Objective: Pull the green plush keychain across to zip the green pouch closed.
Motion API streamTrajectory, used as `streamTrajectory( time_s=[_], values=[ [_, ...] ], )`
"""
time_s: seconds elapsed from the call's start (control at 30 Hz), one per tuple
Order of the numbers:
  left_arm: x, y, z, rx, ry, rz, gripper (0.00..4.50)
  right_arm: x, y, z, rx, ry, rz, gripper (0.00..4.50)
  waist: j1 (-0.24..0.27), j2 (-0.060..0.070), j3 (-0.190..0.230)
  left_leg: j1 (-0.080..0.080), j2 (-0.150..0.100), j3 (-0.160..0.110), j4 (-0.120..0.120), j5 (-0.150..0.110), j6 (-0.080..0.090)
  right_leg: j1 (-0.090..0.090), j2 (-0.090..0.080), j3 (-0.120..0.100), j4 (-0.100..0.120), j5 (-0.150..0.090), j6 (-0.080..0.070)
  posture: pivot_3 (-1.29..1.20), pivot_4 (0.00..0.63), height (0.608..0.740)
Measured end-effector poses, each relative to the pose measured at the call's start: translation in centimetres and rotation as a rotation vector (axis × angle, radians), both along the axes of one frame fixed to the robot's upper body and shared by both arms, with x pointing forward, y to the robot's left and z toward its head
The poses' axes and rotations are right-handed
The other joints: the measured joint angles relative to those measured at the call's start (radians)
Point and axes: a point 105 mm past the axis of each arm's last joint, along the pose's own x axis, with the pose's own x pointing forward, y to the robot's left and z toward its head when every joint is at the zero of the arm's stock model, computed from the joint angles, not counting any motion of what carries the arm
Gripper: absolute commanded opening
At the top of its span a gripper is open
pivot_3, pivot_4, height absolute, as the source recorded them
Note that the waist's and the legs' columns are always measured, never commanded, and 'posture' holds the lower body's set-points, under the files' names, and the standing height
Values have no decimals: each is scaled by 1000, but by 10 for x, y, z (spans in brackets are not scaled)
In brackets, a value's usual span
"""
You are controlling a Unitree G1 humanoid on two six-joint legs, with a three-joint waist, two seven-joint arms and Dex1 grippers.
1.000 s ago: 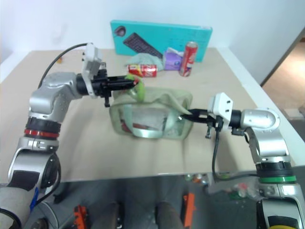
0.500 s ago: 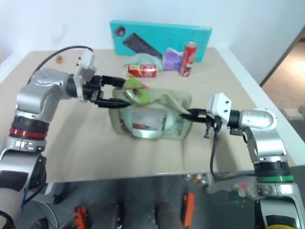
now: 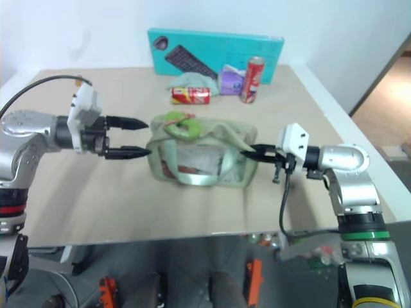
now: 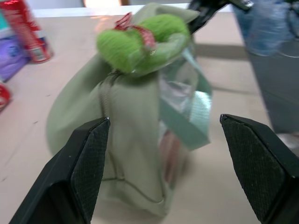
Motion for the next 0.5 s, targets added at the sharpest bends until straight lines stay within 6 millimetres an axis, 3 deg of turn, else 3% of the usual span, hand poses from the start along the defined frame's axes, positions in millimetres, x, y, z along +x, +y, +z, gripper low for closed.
streamTrajectory(
  time_s=[0.23, 0.33, 0.5],
  values=[
    [10, -3, -22, -126, 29, 131, 3906, 1, 1, 0, -5, -3, 2, 0, 1, -1, 0, 0, 0, 0, 1, 0, 0, 0, 0, 0, 2, 0, 0, 0, 150, 740],
    [12, -5, -24, -158, 18, 154, 3136, 1, 1, 1, -5, -3, 2, 0, 1, -1, 0, 0, 0, 0, 1, 0, 0, 0, 0, 0, 2, 0, 0, 0, 150, 740],
    [13, -10, -25, -195, 14, 172, 1388, 1, 1, 1, -4, -1, 2, 0, 1, -1, 0, 0, 0, 0, 0, 0, 0, 0, 0, 0, 2, 0, 0, 0, 150, 740]
  ],
)
